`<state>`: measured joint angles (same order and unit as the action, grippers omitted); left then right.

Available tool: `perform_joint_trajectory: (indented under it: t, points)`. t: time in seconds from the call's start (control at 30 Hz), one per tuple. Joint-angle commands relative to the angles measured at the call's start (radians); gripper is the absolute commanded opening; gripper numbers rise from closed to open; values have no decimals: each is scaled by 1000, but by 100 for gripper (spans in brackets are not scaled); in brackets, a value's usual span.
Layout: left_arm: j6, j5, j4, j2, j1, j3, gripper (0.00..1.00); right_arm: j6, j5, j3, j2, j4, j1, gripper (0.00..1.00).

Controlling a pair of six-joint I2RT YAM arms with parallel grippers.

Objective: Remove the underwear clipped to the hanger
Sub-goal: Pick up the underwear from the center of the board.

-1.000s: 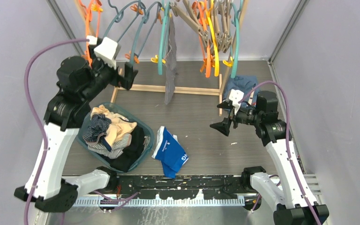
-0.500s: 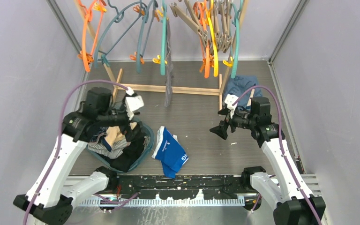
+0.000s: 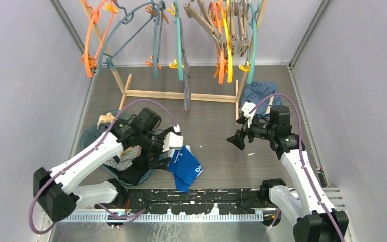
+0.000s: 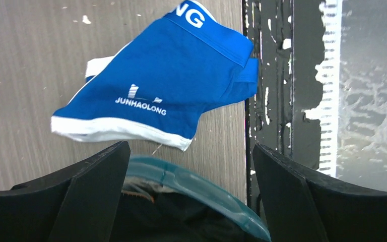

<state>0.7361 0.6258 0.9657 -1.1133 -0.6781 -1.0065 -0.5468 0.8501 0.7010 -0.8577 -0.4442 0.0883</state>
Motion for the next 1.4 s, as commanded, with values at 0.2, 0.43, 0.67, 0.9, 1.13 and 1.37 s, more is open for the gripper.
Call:
perform_joint_trajectory:
  t: [0.2, 0.43, 0.67, 0.9, 1.13, 1.37]
  points:
    - [109, -152, -232, -261, -219, 44, 93, -19, -2, -11, 16, 35, -15, 100]
    - [125, -229, -301, -410, -290, 50, 90, -24, 2, -10, 22, 31, -15, 100]
    - [126, -288, -378, -464, -322, 110, 79, -28, 6, -12, 21, 28, -15, 100]
    - [126, -338, -413, -448, -345, 164, 53, -33, 7, -13, 13, 24, -15, 100]
    - [125, -357, -341, -365, -344, 118, 21, -37, 5, -15, 7, 22, -15, 100]
    - [112, -361, -256, -232, -338, 16, 0, -42, 0, -14, 6, 22, -15, 100]
